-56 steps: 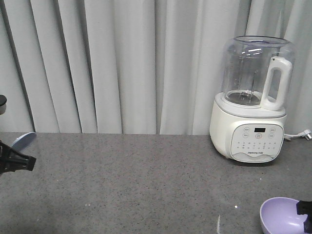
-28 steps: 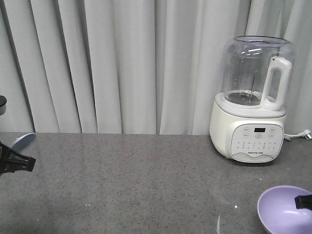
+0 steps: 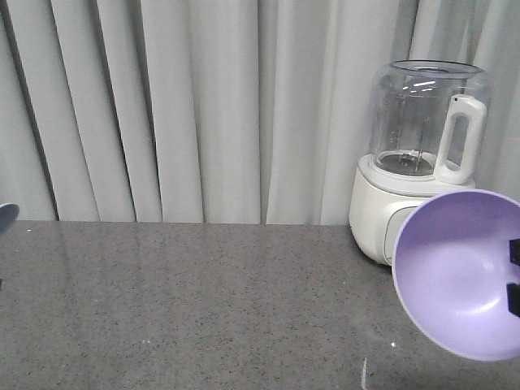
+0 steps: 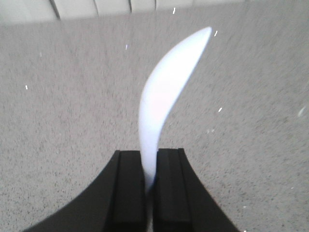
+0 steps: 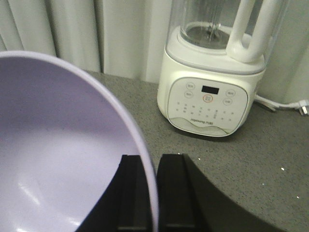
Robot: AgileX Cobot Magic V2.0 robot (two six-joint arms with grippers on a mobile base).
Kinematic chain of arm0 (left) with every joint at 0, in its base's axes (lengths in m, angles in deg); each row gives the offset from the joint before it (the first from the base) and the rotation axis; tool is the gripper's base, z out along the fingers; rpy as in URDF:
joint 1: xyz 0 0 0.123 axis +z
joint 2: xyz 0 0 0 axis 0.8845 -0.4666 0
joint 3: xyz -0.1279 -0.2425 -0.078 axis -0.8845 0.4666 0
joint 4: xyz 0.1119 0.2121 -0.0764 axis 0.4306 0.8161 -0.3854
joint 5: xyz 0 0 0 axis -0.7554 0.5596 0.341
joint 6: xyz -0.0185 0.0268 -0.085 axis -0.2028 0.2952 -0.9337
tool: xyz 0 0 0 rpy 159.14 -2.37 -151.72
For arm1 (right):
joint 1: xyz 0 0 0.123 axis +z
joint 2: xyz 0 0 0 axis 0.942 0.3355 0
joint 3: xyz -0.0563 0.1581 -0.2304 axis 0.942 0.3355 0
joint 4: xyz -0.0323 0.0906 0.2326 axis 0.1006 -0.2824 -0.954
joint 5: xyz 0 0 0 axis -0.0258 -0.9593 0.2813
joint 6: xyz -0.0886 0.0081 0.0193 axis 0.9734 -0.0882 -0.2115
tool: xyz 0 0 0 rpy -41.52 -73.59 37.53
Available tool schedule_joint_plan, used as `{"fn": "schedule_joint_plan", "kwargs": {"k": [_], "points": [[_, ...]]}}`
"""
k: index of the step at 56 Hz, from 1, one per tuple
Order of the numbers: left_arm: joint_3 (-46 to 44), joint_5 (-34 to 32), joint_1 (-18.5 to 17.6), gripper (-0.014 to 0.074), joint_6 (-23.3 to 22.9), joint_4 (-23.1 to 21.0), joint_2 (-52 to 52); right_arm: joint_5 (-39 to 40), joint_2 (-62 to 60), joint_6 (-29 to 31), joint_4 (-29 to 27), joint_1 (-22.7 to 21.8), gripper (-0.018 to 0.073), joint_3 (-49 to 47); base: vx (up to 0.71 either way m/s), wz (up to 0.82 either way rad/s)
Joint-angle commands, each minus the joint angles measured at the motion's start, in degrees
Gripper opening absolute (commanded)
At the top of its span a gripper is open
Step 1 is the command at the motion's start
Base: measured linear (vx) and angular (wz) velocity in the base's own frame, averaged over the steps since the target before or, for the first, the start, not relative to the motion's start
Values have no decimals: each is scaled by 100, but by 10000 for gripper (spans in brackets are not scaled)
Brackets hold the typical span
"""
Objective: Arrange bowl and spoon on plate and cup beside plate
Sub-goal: 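Grasp the lavender bowl rim with the right gripper and lift it, then drive the base holding spoon and bowl to the counter with the blue plate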
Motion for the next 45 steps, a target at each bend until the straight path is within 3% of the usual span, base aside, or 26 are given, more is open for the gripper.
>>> {"fn": "schedule_joint_plan", "kwargs": {"k": [1,18,45], "points": [[423,-888,-33,-6,1,-52,752,810,-579,45,-116,91,-10,345,0,0],[1583,-1079,-33,-6,1,-57,2535,709,-1772,39,-241,60,-8,938,0,0],[1651,-760,-33,-6,-5,-94,2650,690,-1842,33,-250,60,-8,938,0,0]]}}
